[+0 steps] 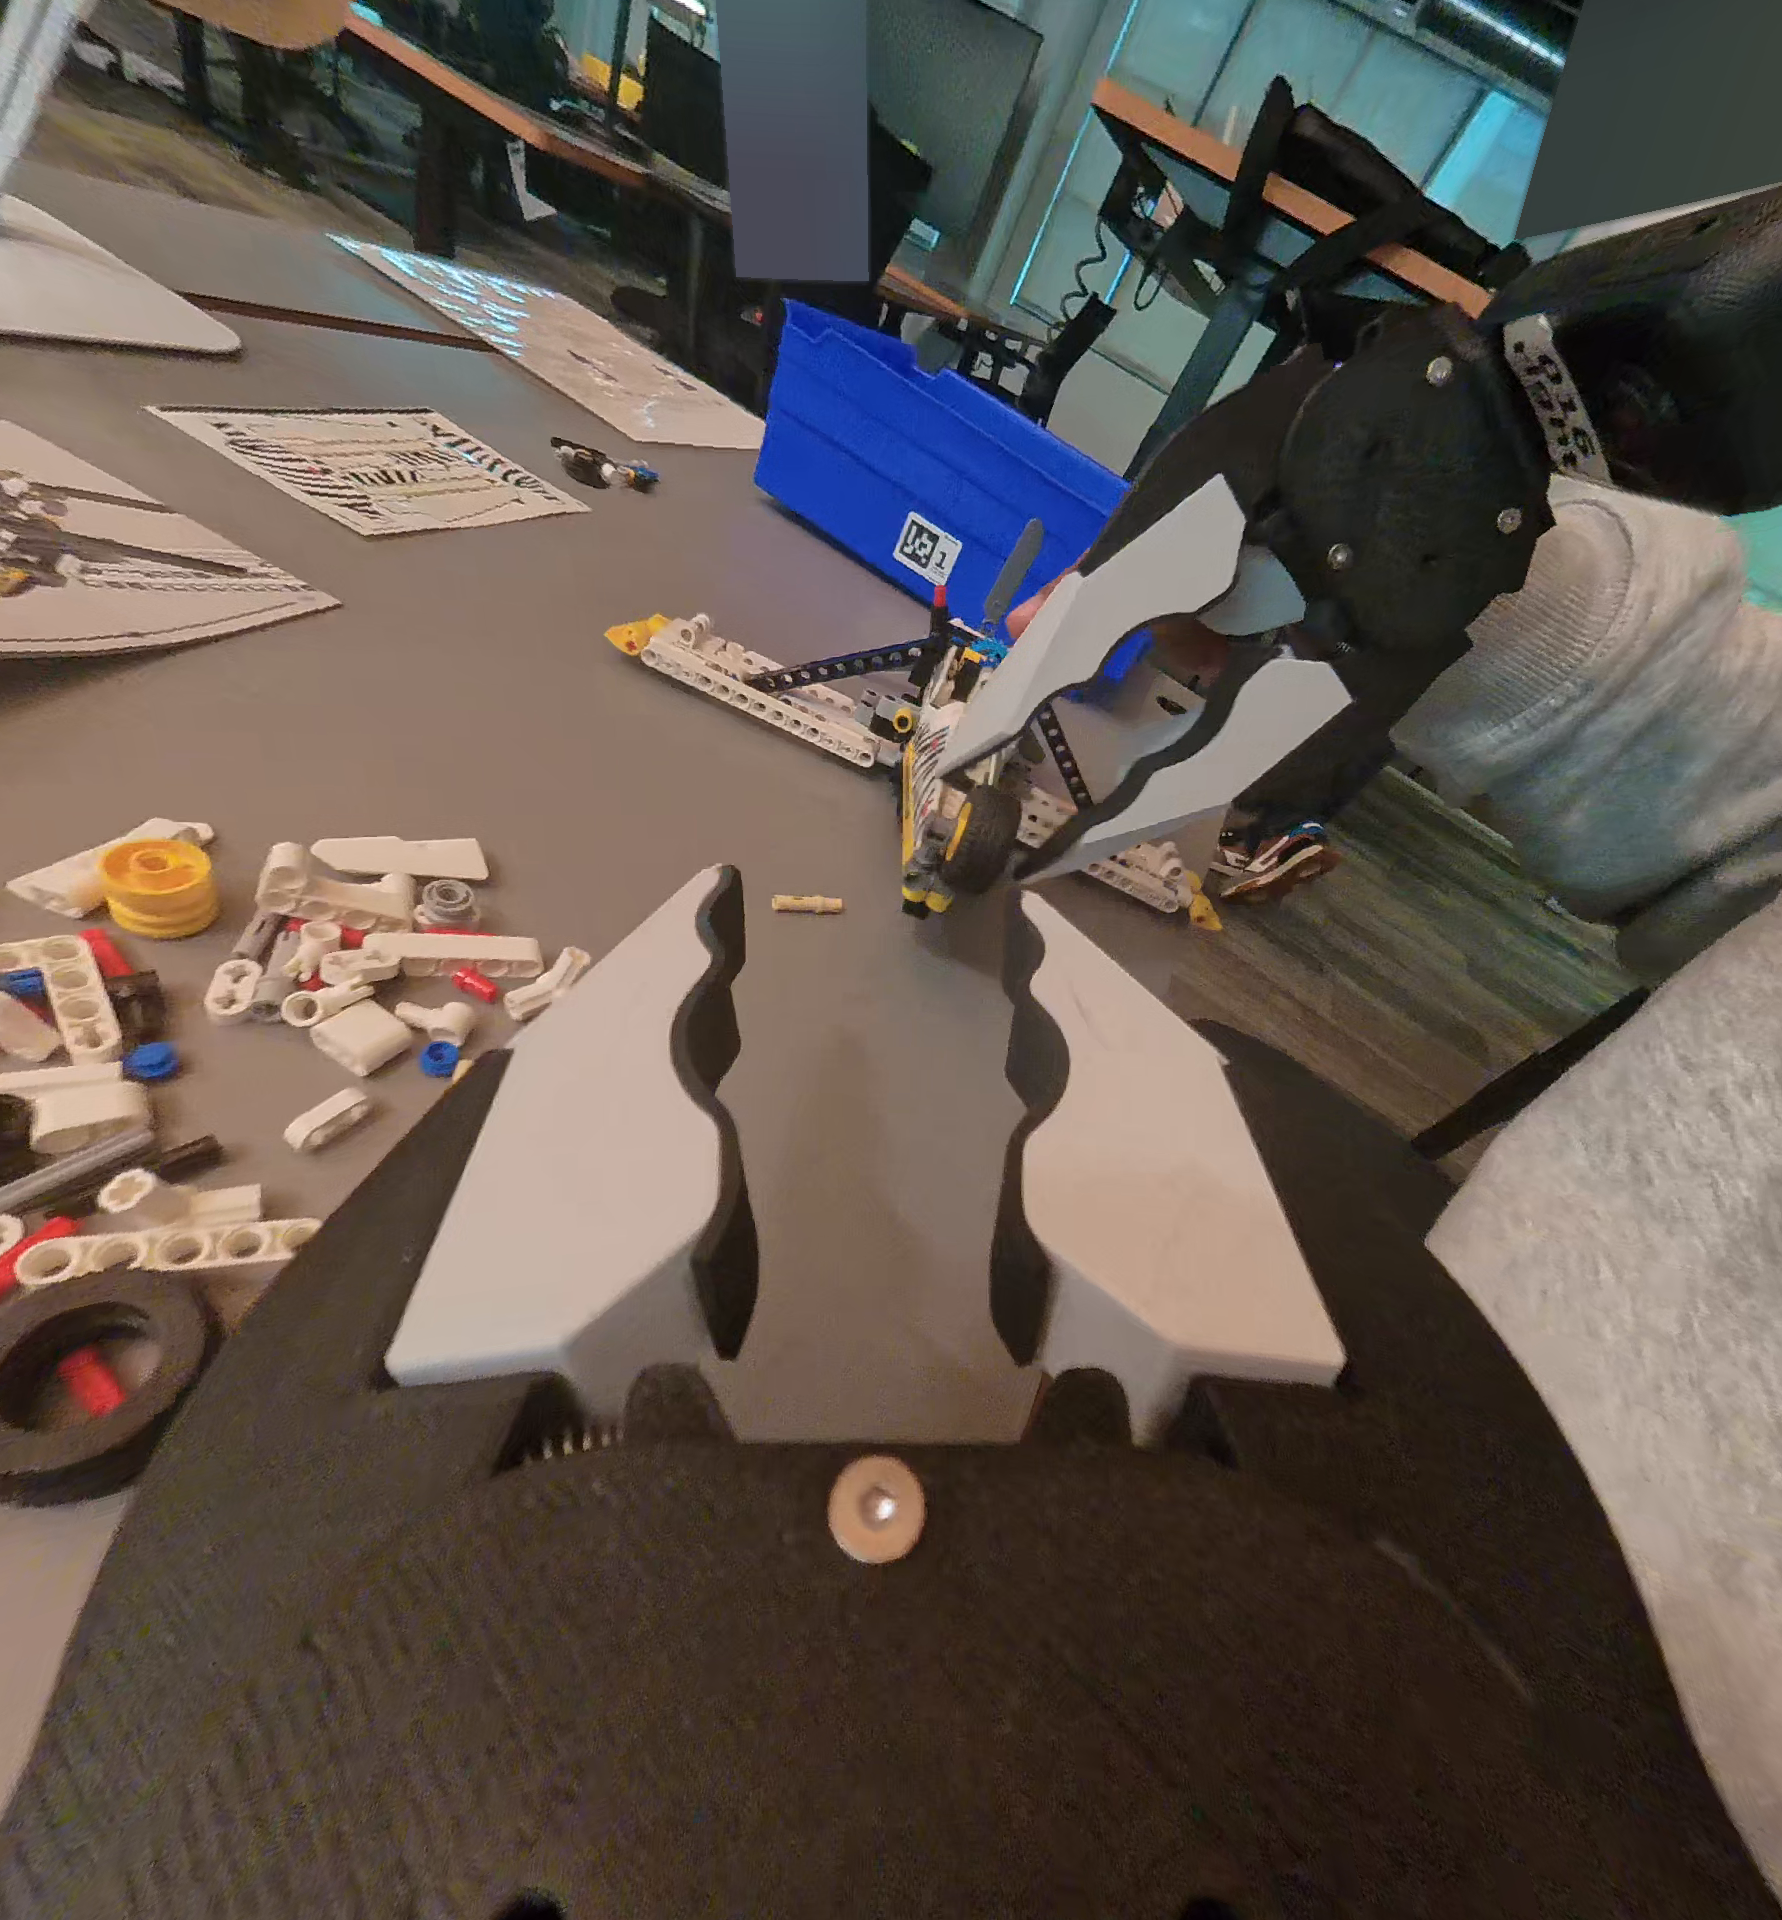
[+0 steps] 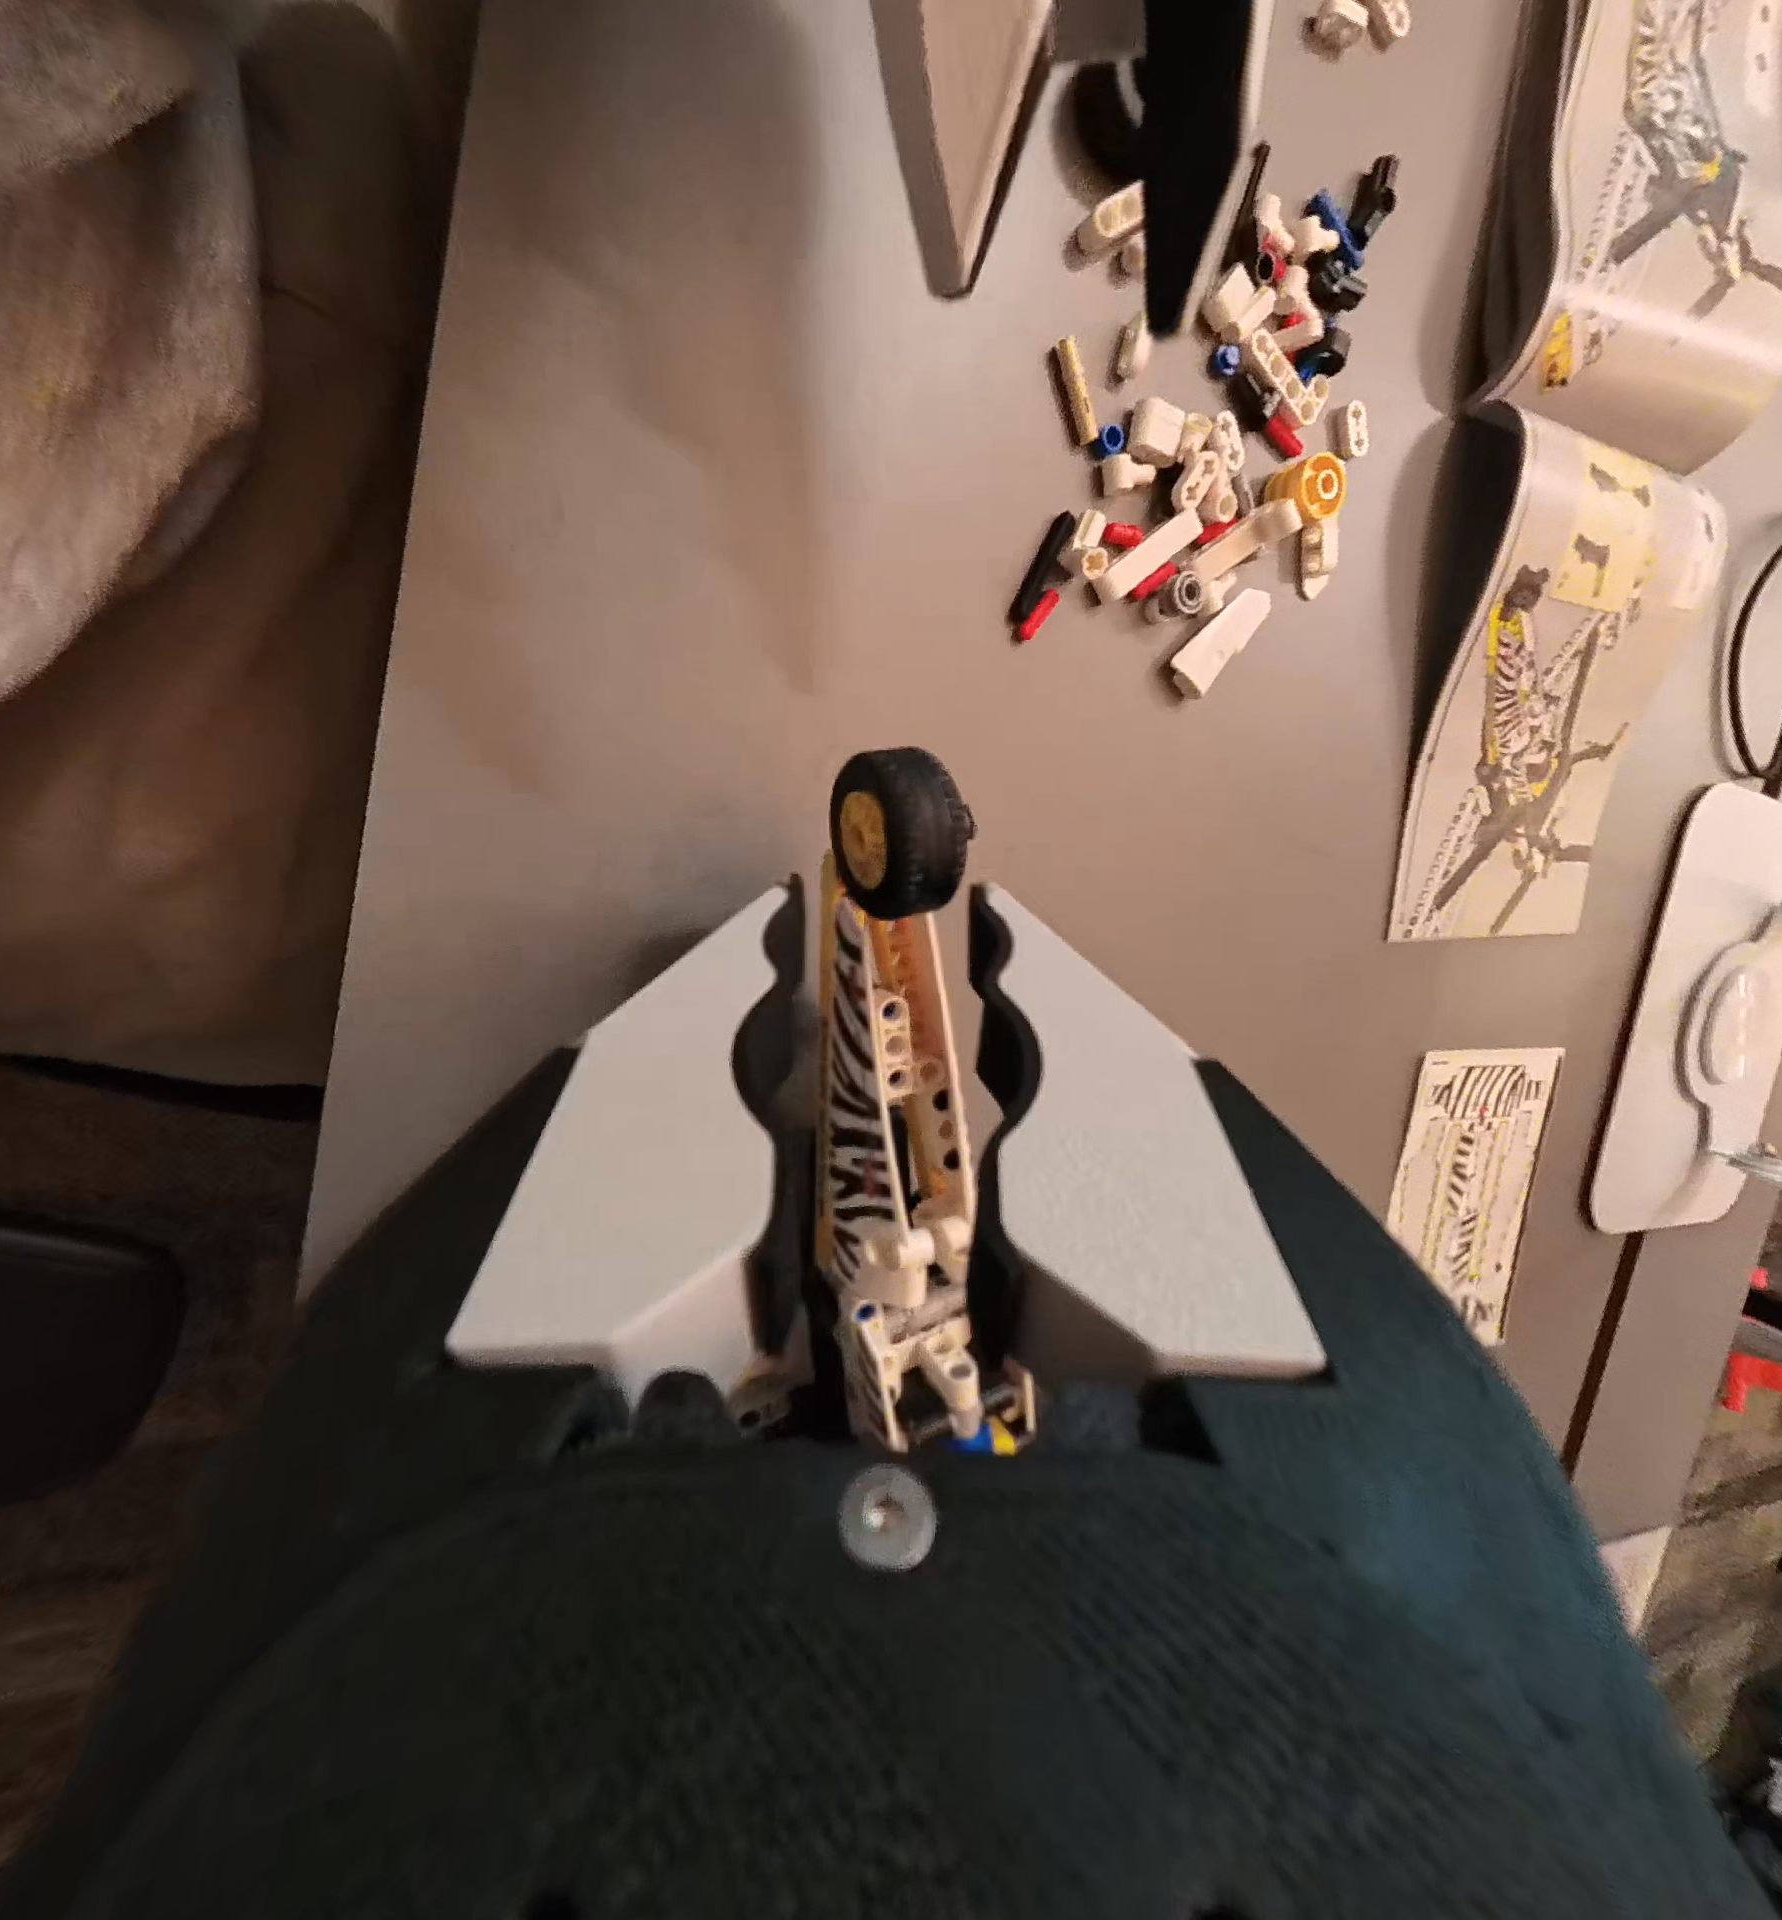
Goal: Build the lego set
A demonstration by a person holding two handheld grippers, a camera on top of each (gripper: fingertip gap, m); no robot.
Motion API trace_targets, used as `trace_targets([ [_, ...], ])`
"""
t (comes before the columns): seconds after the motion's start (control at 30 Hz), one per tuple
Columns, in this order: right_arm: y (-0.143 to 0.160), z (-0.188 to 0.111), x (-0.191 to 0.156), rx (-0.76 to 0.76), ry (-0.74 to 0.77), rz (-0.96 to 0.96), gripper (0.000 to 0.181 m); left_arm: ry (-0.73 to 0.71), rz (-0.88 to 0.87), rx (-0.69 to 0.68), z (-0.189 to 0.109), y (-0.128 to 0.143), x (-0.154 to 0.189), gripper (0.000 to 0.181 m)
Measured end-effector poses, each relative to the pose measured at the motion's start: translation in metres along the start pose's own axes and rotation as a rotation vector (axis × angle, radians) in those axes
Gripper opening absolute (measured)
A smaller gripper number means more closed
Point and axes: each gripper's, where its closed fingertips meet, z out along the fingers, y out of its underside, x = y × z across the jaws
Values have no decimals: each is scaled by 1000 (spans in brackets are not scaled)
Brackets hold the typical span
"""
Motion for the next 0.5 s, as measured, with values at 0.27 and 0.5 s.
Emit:
trace_targets([
  [0.27, -24, -46, 4, 260, 188, 355, 40, 19, 26, 19, -5, -3, -2, 48],
  [0.5, -104, -52, -6, 848, 353, 714, 30, 141, 88, 17, -32, -18, 7, 54],
])
